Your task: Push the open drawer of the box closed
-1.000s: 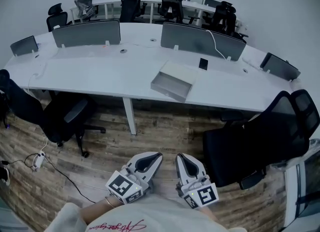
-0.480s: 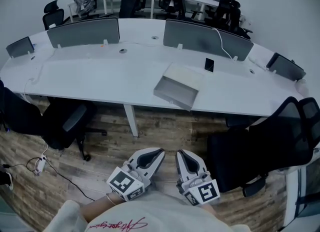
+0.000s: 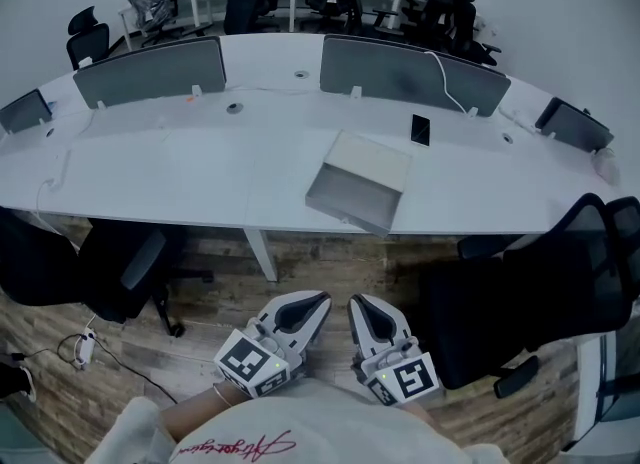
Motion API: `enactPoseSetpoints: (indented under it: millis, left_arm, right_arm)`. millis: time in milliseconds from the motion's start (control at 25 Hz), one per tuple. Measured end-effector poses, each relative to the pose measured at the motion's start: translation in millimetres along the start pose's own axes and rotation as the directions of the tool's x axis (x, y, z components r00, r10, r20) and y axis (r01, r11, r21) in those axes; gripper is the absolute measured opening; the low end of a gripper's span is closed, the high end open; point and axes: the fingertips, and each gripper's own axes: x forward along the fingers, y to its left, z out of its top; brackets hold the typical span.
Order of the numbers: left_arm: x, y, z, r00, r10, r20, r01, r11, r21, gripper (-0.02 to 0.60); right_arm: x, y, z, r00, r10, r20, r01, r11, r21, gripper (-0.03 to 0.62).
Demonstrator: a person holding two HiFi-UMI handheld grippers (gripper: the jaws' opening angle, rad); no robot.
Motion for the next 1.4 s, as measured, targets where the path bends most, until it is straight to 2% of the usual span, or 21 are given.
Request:
enactPoseSetpoints:
  millis: [480, 840, 1080, 1160, 1200, 1400]
  left_arm:
    - [20.6, 53.2, 17.6, 0.999, -0.04, 0.012, 0.039, 0.999, 0.022, 0.018]
    - [15.7, 67.6, 17.4, 0.998, -0.055, 0.01, 0.055, 0.998, 0.012, 0.018]
    - [9.5, 71.8, 18.0, 0.999, -0.045, 0.016, 0.045, 0.999, 0.007, 0.018]
    - [6.2, 74.7, 19.4, 0.999, -0.035, 0.021, 0.035, 0.999, 0.013, 0.018]
    - [4.5, 77.4, 20.9, 0.999, -0.026, 0.024, 0.026, 1.0, 0.018, 0.018]
    - [-7.8, 92.4, 29.6, 0.998, 0.038, 0.046, -0.039, 0.999, 0.025, 0.018]
  right_arm:
    - [52.4, -32.7, -13.5, 0.995, -0.095, -0.04, 0.095, 0.995, -0.015, 0.023]
    - [84.4, -50.4, -45.5, 0.974, -0.176, -0.141, 0.173, 0.984, -0.035, 0.025]
    - [103.6, -78.1, -75.7, 0.942, -0.266, -0.202, 0.265, 0.964, -0.032, 0.028]
    - [111.2, -89.8, -87.1, 0.93, -0.288, -0.228, 0.293, 0.956, -0.013, 0.068]
    - [115.3, -95.7, -92.6, 0.924, -0.297, -0.242, 0.307, 0.952, 0.002, 0.092]
    - [129.6, -122.0, -112.8, 0.885, -0.355, -0.3, 0.392, 0.918, 0.069, 0.097]
